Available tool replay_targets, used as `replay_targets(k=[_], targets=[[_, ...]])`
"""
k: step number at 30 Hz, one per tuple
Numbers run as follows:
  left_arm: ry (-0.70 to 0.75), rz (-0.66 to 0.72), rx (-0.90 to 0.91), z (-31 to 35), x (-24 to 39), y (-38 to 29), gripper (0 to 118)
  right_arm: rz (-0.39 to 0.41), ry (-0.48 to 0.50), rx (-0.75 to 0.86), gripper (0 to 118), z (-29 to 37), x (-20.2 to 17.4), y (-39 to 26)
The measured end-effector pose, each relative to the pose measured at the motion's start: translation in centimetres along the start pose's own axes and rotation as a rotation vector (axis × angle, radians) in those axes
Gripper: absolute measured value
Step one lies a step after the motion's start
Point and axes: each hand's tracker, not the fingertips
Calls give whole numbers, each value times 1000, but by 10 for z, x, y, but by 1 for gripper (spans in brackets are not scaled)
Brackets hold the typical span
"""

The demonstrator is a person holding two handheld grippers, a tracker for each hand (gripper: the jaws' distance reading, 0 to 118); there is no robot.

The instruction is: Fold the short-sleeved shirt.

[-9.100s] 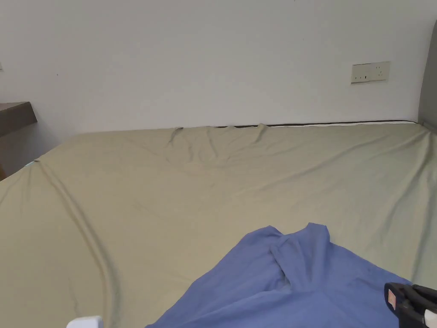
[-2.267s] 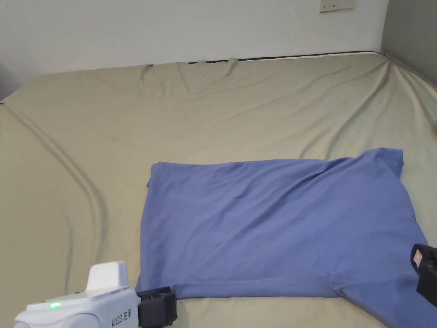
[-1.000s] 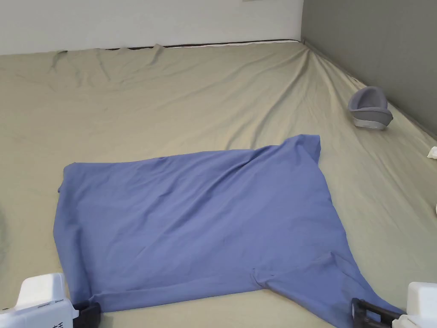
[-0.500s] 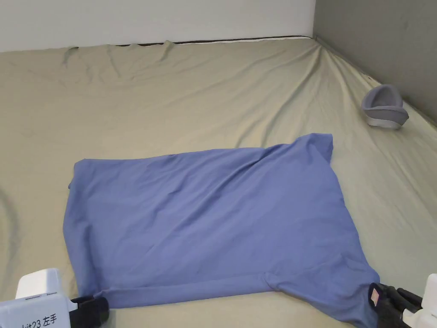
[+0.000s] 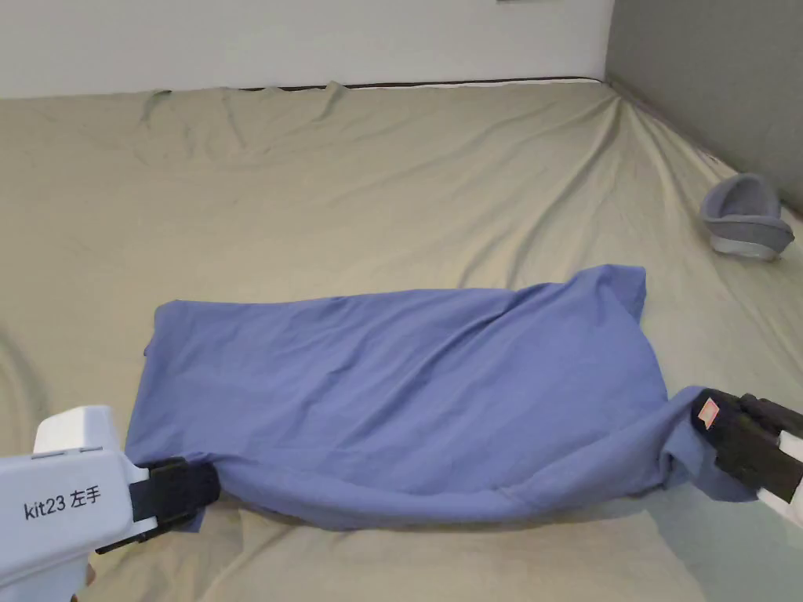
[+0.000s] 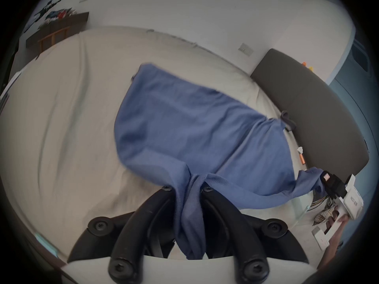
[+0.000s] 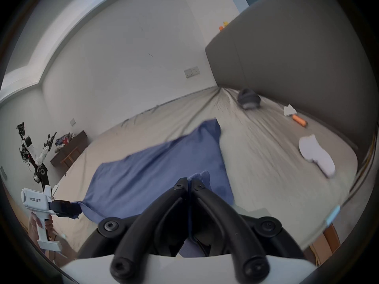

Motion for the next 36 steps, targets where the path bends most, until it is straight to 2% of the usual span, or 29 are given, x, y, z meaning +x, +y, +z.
replay_targets(k=[4, 8, 9, 10, 11, 12, 13, 14, 15, 16, 21, 22, 23, 24, 25, 26, 27, 28, 29, 30, 31, 32, 35, 36], targets=[[38, -9, 29, -15, -1, 53, 14, 35, -12, -5, 1, -52, -3, 27], [80, 2, 0, -58, -7, 85, 14, 73, -60, -87, 1, -114, -4, 24], [88, 28, -21, -71, -11, 89, 18, 84, -71, -93, 1, -127, -5, 19], [86, 44, -31, -82, -14, 92, 37, 109, -92, -114, 3, -140, -1, 15], [106, 58, -45, -91, -16, 95, 61, 131, -104, -136, 14, -150, -1, 14], [159, 59, -52, -97, -16, 98, 88, 134, -105, -128, 41, -157, -2, 14], [165, 56, -37, -96, -16, 97, 112, 130, -107, -125, 90, -163, -1, 15], [174, 56, -23, -93, -16, 98, 115, 129, -109, -129, 112, -164, -2, 17], [160, 56, 0, -86, -16, 99, 115, 132, -118, -101, 118, -158, -3, 20], [136, 56, 10, -78, -16, 98, 115, 131, -127, -41, 116, -149, -5, 24], [115, 24, 65, -28, -10, 72, 113, 180, -77, 9, 116, -96, -19, 27], [125, 21, 70, -19, -9, 63, 106, 203, -76, 6, 115, -84, -25, 23], [127, 17, 67, -10, -8, 53, 90, 219, -66, -1, 113, -73, -29, 18], [133, 12, 63, -5, -8, 45, 63, 220, -67, -4, 104, -63, -32, 13], [155, 1, 44, -1, -14, 37, 18, 223, -59, -3, 77, -51, -36, 5], [179, -20, 30, 1, -14, 27, 0, 227, -28, 5, 35, -42, -41, -2], [197, -45, 13, 0, -15, 19, 0, 227, -6, -4, 0, -35, -43, -10], [193, -61, -1, 0, -16, 10, 0, 221, 4, -15, 0, -34, -45, -19], [184, -84, -30, -2, -17, 3, 0, 257, -24, 33, 0, -29, -50, -21], [177, -100, -52, -4, -17, -2, 0, 249, -6, -21, 0, -31, -51, -26], [181, -106, -60, -6, -16, -5, 0, 174, 31, -125, 0, -34, -50, -35], [178, -107, -54, -9, -16, -7, 0, 188, 38, -84, 0, -32, -51, -37], [217, -136, -54, -24, -16, 0, 0, 150, 36, -113, 0, -34, -47, -44], [235, -166, -41, -30, -16, 4, 6, 139, 41, -112, 0, -34, -47, -44]])
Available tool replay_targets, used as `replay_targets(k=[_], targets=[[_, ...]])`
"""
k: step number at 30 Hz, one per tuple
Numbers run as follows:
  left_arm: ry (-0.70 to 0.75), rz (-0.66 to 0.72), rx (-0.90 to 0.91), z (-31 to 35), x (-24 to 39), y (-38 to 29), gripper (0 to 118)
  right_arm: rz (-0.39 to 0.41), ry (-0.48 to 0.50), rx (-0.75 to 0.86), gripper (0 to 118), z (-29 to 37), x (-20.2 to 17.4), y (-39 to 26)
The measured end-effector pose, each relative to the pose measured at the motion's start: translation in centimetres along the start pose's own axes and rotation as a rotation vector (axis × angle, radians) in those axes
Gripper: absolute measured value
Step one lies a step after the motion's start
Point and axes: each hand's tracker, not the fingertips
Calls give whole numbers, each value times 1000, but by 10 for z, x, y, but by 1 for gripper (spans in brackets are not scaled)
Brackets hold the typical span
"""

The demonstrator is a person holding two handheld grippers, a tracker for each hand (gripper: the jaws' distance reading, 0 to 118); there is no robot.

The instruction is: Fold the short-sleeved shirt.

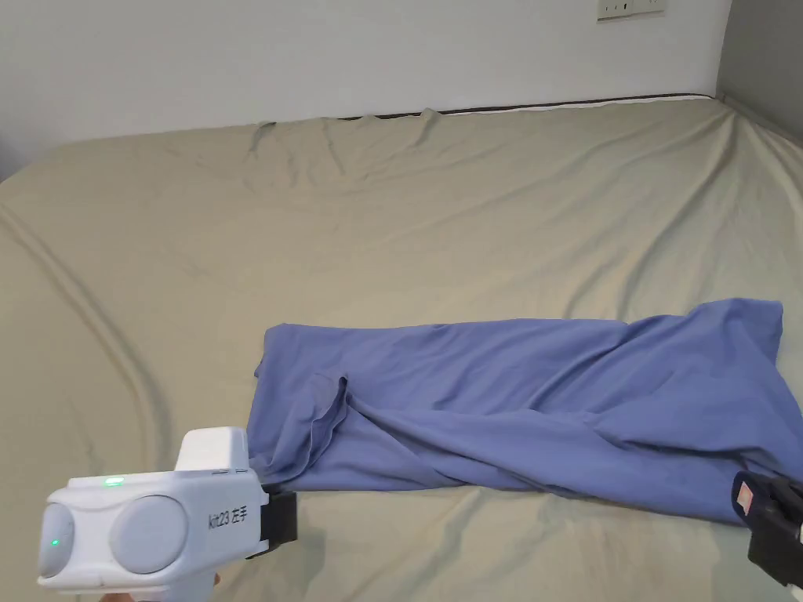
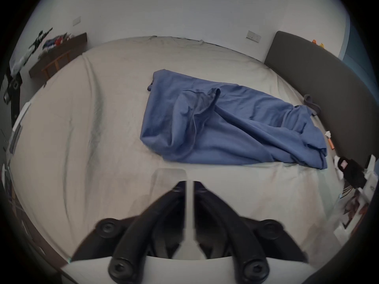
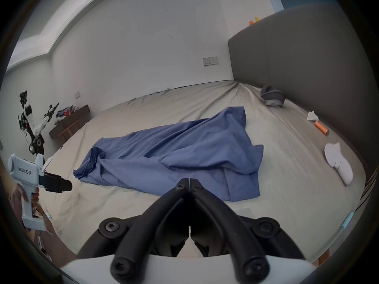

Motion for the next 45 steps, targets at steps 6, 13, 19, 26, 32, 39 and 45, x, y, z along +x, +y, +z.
replay_targets(k=[6, 13, 19, 26, 32, 39, 45], targets=[[108, -81, 28, -34, -1, 27, 114, -14, 11, -10, 0, -11, 9, 8], [114, -83, -69, -85, 4, 55, 114, -20, -7, -24, 0, -24, 22, 12], [8, -21, -97, -77, -11, 62, 67, -9, 4, -37, 0, -27, 27, 14], [-126, 48, -96, -61, -33, 63, 14, -2, -10, -31, 0, -23, 26, 19], [-47, 19, -87, -68, -17, 49, 13, 29, -142, -107, 96, -30, 44, 21], [-28, 0, -68, -66, -16, 47, 13, 38, -160, -269, 96, -80, 70, 19], [-222, 142, -91, -53, -28, 43, 13, 124, -189, -254, 24, -96, 64, 13]])
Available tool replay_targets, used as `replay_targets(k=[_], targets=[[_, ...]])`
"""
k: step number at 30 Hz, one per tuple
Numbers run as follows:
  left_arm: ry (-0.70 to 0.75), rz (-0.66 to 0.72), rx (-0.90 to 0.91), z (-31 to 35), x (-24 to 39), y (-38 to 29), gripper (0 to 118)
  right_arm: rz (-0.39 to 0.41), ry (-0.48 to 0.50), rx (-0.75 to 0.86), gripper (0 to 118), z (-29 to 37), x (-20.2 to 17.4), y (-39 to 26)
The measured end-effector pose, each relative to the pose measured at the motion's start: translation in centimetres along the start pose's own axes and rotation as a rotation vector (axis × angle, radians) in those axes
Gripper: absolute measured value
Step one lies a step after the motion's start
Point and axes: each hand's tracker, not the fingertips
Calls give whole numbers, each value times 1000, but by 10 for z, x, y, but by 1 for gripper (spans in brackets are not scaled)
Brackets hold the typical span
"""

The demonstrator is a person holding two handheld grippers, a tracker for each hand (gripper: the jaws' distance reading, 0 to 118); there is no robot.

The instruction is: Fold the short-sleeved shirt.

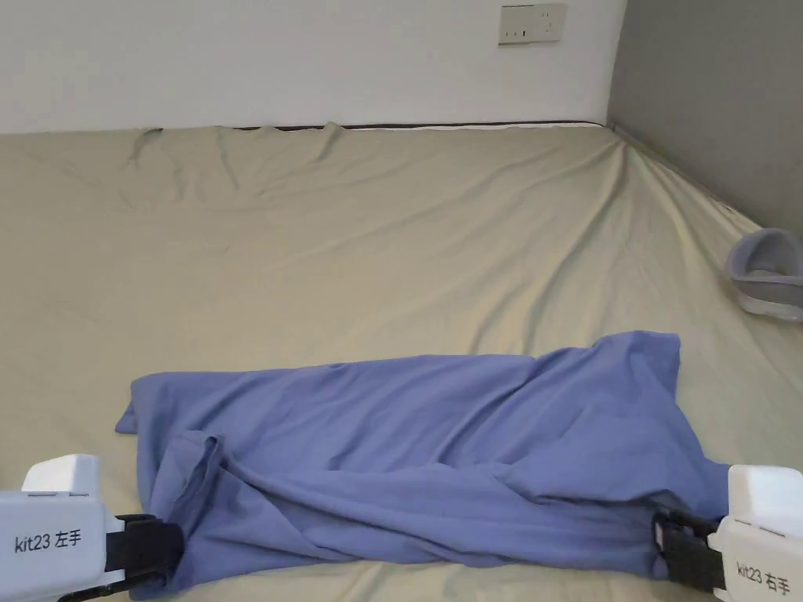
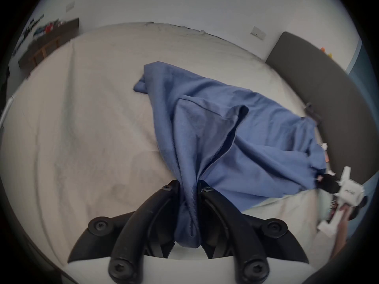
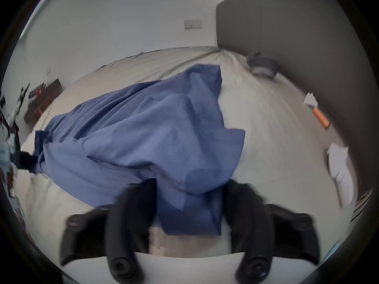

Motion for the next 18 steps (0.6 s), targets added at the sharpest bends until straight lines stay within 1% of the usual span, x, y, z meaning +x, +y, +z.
replay_targets(k=[1, 2, 3, 4, 6, 7, 9, 10, 12, 14, 16, 18], targets=[[-29, 17, 5, 2, -2, -3, 13, -30, 105, 9, 6, 1, 3, 0], [-39, 26, 3, 3, -2, -5, 13, -100, 145, 34, 6, 5, 5, -1], [-26, 27, 5, 5, -1, -9, 13, -111, 108, -20, 6, 7, 5, 1], [-20, 25, 8, 6, -3, -10, 13, -95, 104, -19, 6, 10, 6, 2], [-22, 47, 16, 12, -5, -15, 13, -105, 126, 27, 6, 27, 9, -1], [-37, 65, 17, 16, -7, -18, 13, -126, 144, 39, 6, 36, 13, -2], [-42, 84, 24, 26, -10, -23, 13, -194, 156, 86, 6, 57, 19, -5], [-40, 81, 30, 33, -9, -27, 13, -205, 170, 98, 6, 69, 22, -7], [-53, 86, 47, 45, -8, -33, 13, -202, 167, 111, 6, 88, 23, -12], [-104, 105, 61, 57, -5, -39, 13, -186, 165, 131, 6, 110, 16, -14], [-100, 97, 69, 71, 1, -45, 13, -176, 158, 143, 6, 129, 14, -20], [-78, 54, 82, 88, 8, -54, 13, -196, 163, 165, 6, 147, 14, -27]])
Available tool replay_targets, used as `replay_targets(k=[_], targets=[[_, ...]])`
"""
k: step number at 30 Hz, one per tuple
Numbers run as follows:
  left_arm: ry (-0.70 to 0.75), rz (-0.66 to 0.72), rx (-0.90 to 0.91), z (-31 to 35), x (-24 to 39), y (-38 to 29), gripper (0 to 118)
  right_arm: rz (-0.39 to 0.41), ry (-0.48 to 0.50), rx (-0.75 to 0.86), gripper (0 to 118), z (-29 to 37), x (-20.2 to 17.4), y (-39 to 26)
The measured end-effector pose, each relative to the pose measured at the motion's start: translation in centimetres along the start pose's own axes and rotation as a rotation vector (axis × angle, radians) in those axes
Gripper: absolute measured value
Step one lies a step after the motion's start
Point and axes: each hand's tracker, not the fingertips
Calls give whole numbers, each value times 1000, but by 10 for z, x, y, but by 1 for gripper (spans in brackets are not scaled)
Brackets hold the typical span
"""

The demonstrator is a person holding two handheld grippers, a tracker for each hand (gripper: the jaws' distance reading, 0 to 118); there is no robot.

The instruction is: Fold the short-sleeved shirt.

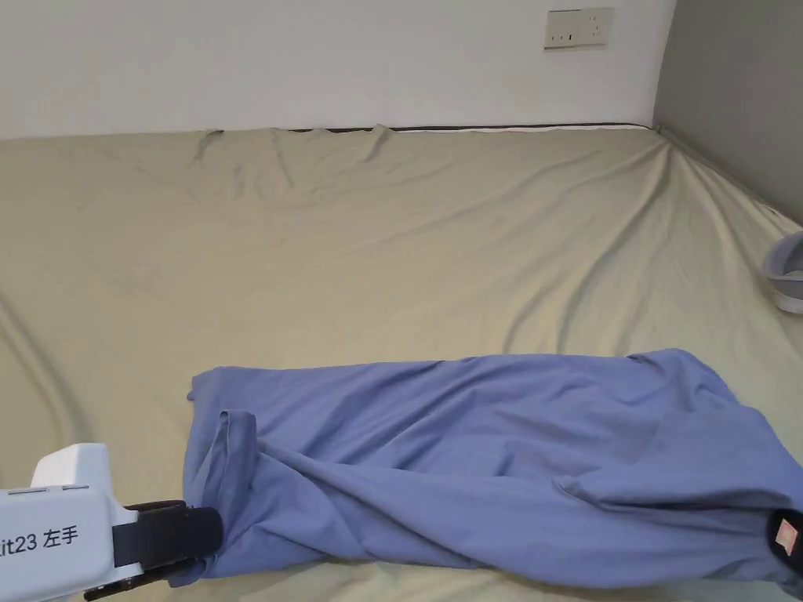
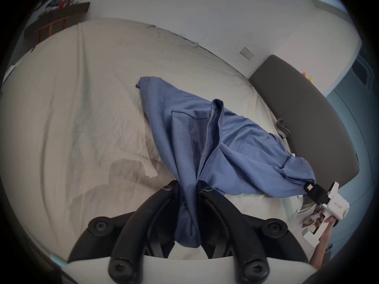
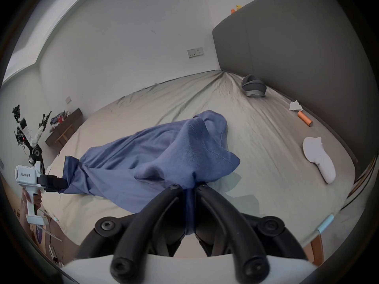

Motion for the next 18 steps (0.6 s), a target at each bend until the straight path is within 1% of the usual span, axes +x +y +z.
replay_targets(k=[2, 4, 7, 10, 12, 14, 16, 17, 18], targets=[[20, 17, 20, 16, 6, -9, 13, -34, 3, 16, 6, 17, 1, -8], [-7, 52, 67, 32, 6, -24, 13, -42, -13, 15, 6, 30, 1, -17], [3, 70, 67, 51, 5, -51, 13, -48, -21, -13, 6, 42, 5, -34], [101, 101, 59, 59, 4, -78, 13, -80, -33, -40, 6, 49, 7, -54], [129, 116, 36, 59, 0, -95, 13, -63, -51, -68, 6, 51, 10, -64], [175, 107, 9, 57, 2, -107, 13, -2, -80, -102, 6, 53, 6, -70], [186, 70, 4, 53, 7, -112, 13, 2, -89, -97, 6, 44, 11, -78], [197, 64, -2, 50, 10, -112, 15, 7, -102, -112, 9, 39, 9, -79], [204, 49, -6, 46, 13, -113, 22, 26, -125, -127, 21, 34, 7, -81]])
